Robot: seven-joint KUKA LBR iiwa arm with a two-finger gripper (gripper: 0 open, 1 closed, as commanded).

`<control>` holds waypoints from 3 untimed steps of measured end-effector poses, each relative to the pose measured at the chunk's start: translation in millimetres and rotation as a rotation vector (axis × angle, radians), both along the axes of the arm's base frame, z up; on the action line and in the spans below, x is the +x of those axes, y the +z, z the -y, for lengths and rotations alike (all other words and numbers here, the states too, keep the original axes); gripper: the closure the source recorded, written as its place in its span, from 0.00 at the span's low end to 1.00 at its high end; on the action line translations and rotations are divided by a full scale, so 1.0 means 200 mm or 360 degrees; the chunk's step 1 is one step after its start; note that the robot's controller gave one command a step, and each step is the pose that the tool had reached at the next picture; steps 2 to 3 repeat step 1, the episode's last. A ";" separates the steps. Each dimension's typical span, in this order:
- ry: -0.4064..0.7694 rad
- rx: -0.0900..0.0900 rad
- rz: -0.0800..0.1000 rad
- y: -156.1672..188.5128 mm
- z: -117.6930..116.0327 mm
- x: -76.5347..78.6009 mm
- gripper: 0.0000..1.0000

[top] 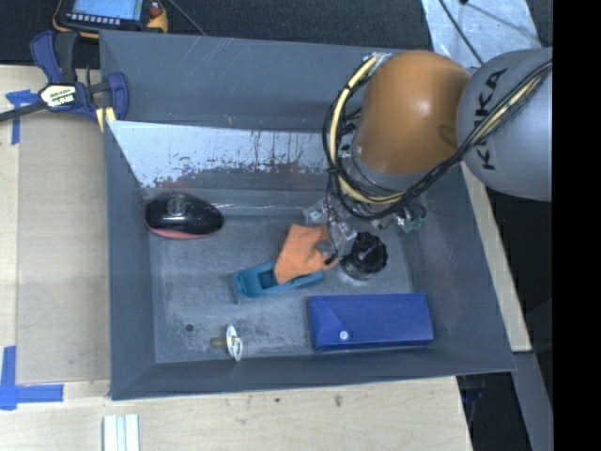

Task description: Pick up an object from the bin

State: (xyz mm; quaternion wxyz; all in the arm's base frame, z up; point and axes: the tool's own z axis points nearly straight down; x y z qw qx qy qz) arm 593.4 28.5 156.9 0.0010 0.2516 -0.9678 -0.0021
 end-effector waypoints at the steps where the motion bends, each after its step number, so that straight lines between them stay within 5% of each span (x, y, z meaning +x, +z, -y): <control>1: -0.0006 -0.0004 0.0031 -0.07 0.02 -0.04 1.00; 3: -0.0006 -0.0004 0.0031 -0.07 0.02 -0.04 1.00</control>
Offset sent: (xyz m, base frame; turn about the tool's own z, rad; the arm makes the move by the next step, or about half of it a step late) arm 0.0049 -0.0168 0.1018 0.0050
